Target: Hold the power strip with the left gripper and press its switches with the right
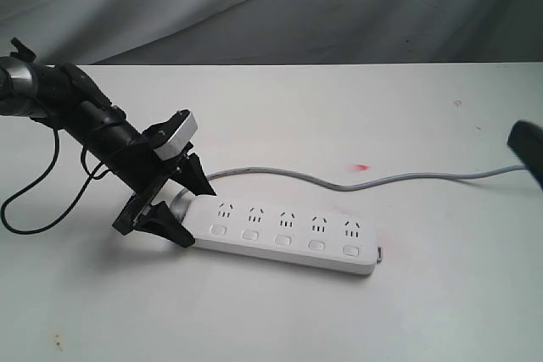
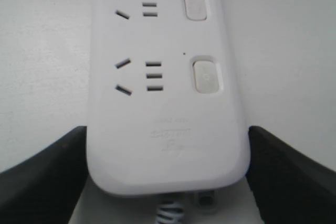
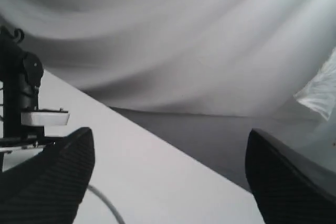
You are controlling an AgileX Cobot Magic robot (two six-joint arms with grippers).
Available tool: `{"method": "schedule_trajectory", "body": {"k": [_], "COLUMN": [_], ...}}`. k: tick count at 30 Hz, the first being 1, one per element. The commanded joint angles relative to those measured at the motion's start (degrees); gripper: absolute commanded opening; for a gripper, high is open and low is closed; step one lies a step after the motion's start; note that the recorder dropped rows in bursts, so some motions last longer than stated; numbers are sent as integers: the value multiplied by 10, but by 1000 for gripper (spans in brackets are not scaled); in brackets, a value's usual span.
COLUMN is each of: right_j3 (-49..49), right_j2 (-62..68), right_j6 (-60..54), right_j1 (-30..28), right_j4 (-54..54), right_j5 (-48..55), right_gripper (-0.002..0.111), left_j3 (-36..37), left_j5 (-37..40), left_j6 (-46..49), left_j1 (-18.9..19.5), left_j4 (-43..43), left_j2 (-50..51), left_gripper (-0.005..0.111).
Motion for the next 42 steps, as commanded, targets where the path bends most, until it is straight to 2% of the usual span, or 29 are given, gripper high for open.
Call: {"method": "schedule_trajectory", "body": {"k": [1, 4, 7, 8, 10, 19, 23, 32, 35, 42], "right_j3": [41, 43, 23, 11, -16, -167, -180, -210, -225, -254], "right_j2": [-1, -1, -1, -1, -3, -2, -2, -9, -9, -16], "right_j6": [-4, -4, -4, 379, 379, 381, 376, 385, 384, 384], "right_j1": [-1, -1, -1, -1, -1, -1, -1, -1, -1, -1], "right_j4": [0, -5, -83, -122, -158, -154, -163, -68, -7, 0], "right_j5": [0, 0, 0, 27, 27, 15, -21, -128, -181, -181], "right_gripper": [72, 72, 72, 3, 3, 3, 3, 3, 3, 3], "left_j3": [-3, -3, -3, -3, -3, -3, -3, -3, -3, -3], "left_j5": [-4, -4, -4, -4, -4, -4, -4, -4, -4, -4], "left_j6": [-1, -1, -1, -1, -1, -1, -1, -1, -1, -1], "left_j1": [0, 0, 0, 0, 0, 0, 0, 0, 0, 0], "left_j4": [-2, -2, -2, -2, -2, -2, -2, -2, -2, -2], "left_j2": [-4, -4, -4, -4, -4, -4, -4, -4, -4, -4], "left_gripper": [45, 45, 45, 45, 45, 45, 45, 45, 45, 45]}}
